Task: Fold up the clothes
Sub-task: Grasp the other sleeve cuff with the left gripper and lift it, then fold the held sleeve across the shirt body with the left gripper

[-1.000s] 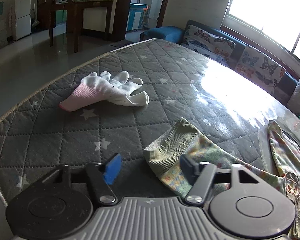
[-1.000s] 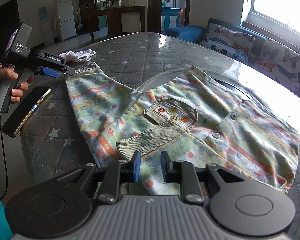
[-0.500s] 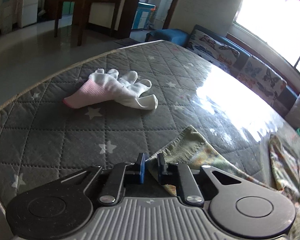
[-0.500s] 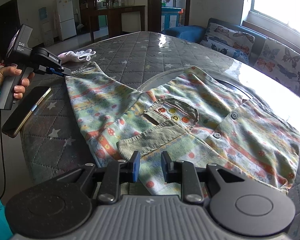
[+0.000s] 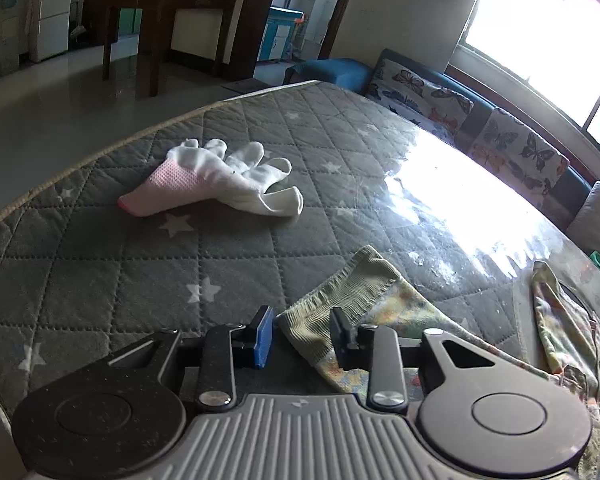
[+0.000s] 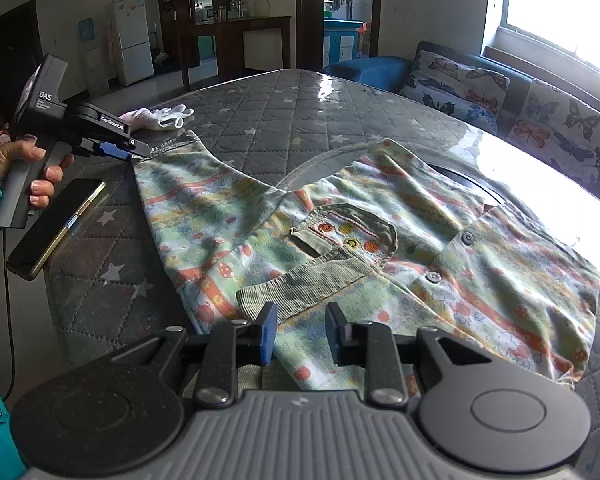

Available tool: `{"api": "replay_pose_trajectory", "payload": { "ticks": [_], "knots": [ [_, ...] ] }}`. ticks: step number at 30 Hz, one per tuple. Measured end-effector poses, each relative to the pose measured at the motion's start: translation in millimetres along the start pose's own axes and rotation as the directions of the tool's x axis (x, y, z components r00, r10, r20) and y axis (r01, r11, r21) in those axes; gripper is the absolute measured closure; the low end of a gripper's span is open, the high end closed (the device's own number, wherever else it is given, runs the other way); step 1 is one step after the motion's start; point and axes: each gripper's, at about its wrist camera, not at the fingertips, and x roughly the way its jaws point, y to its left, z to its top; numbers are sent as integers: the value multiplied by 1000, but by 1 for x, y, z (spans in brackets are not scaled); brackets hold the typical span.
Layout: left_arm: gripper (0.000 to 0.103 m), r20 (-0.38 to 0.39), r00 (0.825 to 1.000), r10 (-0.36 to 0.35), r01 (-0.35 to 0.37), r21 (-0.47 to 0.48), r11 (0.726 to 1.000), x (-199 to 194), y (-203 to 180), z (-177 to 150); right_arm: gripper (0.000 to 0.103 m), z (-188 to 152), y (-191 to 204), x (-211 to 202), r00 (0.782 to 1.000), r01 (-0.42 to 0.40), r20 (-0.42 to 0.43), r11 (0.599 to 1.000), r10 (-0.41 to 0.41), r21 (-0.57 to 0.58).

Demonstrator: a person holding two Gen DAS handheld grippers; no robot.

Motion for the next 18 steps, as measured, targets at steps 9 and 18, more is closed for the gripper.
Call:
{"api": "replay_pose_trajectory", "payload": {
  "ticks": [9, 18],
  "knots": [
    [94, 34, 998, -43, 44, -28, 999, -12, -2, 1, 77, -3, -6, -7, 1000, 13, 14, 1000, -14, 18],
    [96, 100, 971, -218, 215, 46, 976, -61, -53, 11, 77, -9, -16, -19, 999, 31, 40, 998, -33, 54]
  ]
}}
